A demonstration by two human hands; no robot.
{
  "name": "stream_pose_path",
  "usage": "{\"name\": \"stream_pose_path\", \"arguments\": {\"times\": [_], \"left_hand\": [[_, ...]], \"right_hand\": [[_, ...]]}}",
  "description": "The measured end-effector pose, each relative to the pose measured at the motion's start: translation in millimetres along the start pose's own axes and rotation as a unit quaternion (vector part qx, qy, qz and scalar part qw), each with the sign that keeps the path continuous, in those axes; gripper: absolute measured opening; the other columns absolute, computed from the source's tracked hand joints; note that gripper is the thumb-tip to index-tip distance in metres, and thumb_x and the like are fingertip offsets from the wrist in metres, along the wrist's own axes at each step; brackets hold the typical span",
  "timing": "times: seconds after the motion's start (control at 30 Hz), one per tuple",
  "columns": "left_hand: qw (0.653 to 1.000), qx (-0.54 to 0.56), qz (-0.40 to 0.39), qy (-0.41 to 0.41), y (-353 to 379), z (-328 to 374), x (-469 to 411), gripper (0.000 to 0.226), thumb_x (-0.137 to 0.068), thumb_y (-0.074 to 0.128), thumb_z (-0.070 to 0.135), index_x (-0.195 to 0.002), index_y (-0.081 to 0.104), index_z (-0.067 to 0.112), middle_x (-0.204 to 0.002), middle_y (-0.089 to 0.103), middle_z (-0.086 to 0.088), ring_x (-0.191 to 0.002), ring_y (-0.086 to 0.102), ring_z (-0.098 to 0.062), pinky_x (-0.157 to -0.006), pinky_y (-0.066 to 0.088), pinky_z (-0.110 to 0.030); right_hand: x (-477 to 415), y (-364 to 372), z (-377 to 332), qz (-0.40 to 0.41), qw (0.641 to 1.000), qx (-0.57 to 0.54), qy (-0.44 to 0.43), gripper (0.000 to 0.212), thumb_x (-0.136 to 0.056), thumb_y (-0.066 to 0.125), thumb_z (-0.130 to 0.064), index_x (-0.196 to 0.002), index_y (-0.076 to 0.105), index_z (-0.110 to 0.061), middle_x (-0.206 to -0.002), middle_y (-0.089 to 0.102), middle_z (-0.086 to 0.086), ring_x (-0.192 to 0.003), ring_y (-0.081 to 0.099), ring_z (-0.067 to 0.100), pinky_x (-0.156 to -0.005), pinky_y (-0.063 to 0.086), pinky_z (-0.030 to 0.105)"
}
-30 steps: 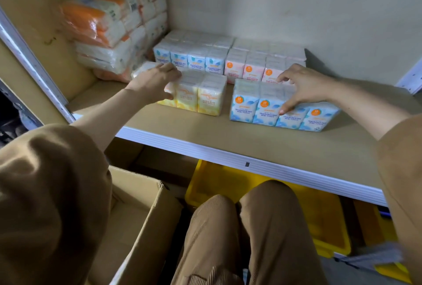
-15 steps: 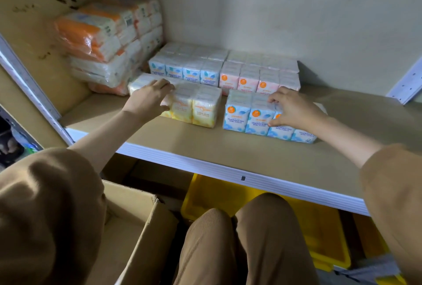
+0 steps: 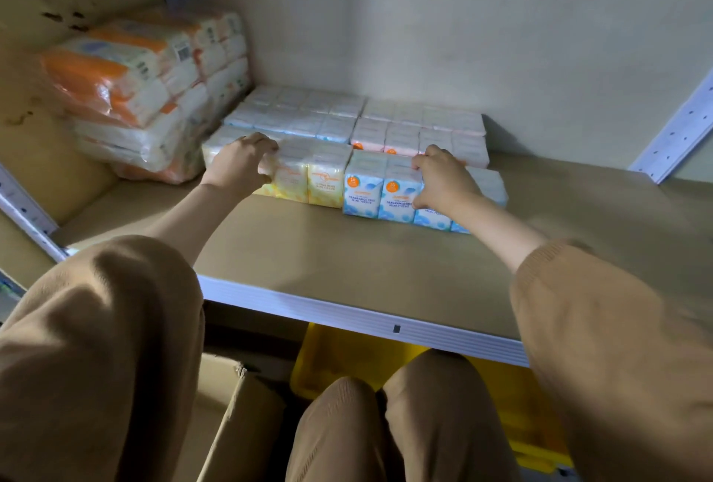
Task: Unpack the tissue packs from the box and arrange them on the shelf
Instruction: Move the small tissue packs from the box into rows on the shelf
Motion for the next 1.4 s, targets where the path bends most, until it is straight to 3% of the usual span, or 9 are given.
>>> {"name": "stream_pose_path", "arguments": {"times": [0.57,0.77,0.87,0.97,1.07,1.2,1.3,1.4], "left_hand": [[1.000,-0.014,-0.015,-0.015,0,0,-1,0.052,-0.081,0.065,-0.001,-0.131,0.052,0.005,-0.136,0.051,-0.013,-0.121,0.051,-0.034,-0.093,0.043,-0.041],[0.998,-0.036,-0.034,-0.036,-12,5,17,0.051,-0.086,0.059,0.005,-0.136,0.047,0.011,-0.141,0.047,-0.009,-0.122,0.050,-0.031,-0.092,0.046,-0.041],[0.998,-0.023,-0.027,-0.060,-16,-2,46,0.046,-0.087,0.059,0.010,-0.132,0.051,0.012,-0.139,0.049,-0.007,-0.118,0.054,-0.032,-0.095,0.048,-0.042],[0.995,-0.005,-0.022,-0.098,-19,-12,86,0.041,-0.088,0.060,0.014,-0.128,0.056,0.010,-0.136,0.051,-0.008,-0.114,0.056,-0.033,-0.093,0.048,-0.041],[0.990,0.008,-0.020,-0.140,-19,-28,134,0.037,-0.088,0.059,0.015,-0.125,0.058,0.009,-0.133,0.054,-0.008,-0.114,0.056,-0.031,-0.093,0.046,-0.039],[0.974,0.019,-0.032,-0.222,-16,-56,204,0.036,-0.089,0.055,0.013,-0.125,0.057,0.012,-0.131,0.055,-0.006,-0.114,0.057,-0.028,-0.090,0.047,-0.037],[0.961,0.017,-0.045,-0.274,-8,-75,258,0.036,-0.090,0.057,0.016,-0.126,0.058,0.014,-0.131,0.055,-0.005,-0.114,0.058,-0.024,-0.092,0.048,-0.035],[0.941,0.015,-0.070,-0.330,9,-95,308,0.032,-0.089,0.054,0.015,-0.120,0.062,0.016,-0.125,0.058,-0.006,-0.108,0.061,-0.028,-0.090,0.051,-0.038]], "right_hand": [[-14,2,0,0.025,1.000,-0.003,0.016,0.062,-0.070,0.076,-0.009,-0.125,0.050,-0.001,-0.129,0.045,0.016,-0.121,0.043,0.031,-0.094,0.045,0.041],[-14,-12,-13,0.000,0.999,-0.026,-0.019,0.056,-0.071,0.078,-0.023,-0.118,0.057,0.000,-0.126,0.050,0.021,-0.120,0.046,0.033,-0.096,0.039,0.034],[-7,-19,-44,0.036,0.993,-0.086,-0.070,0.038,-0.075,0.072,-0.017,-0.109,0.064,-0.002,-0.115,0.060,0.018,-0.112,0.052,0.033,-0.091,0.041,0.033],[10,-10,-98,0.029,0.977,-0.144,-0.155,0.027,-0.074,0.070,-0.011,-0.100,0.069,-0.003,-0.089,0.066,0.008,-0.099,0.059,0.033,-0.079,0.040,0.029],[36,6,-161,-0.012,0.952,-0.182,-0.247,0.026,-0.076,0.069,-0.010,-0.101,0.070,-0.003,-0.095,0.064,0.017,-0.093,0.059,0.032,-0.077,0.040,0.028],[75,39,-240,-0.081,0.909,-0.201,-0.356,0.027,-0.078,0.068,-0.016,-0.103,0.069,-0.007,-0.093,0.059,0.007,-0.084,0.050,0.017,-0.078,0.038,0.025],[106,73,-288,-0.140,0.878,-0.191,-0.417,0.027,-0.078,0.067,-0.016,-0.104,0.069,-0.007,-0.105,0.066,0.012,-0.091,0.056,0.023,-0.084,0.043,0.028],[134,110,-325,-0.190,0.847,-0.179,-0.462,0.027,-0.079,0.067,-0.017,-0.104,0.069,-0.009,-0.096,0.062,0.007,-0.086,0.054,0.018,-0.077,0.044,0.027]]}}
Point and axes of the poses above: each hand's wrist, its own x-axis away from the middle knuckle, its own y-axis out of the palm, z = x × y, the point moved 8 cm from there along -x, towards the middle knuckle
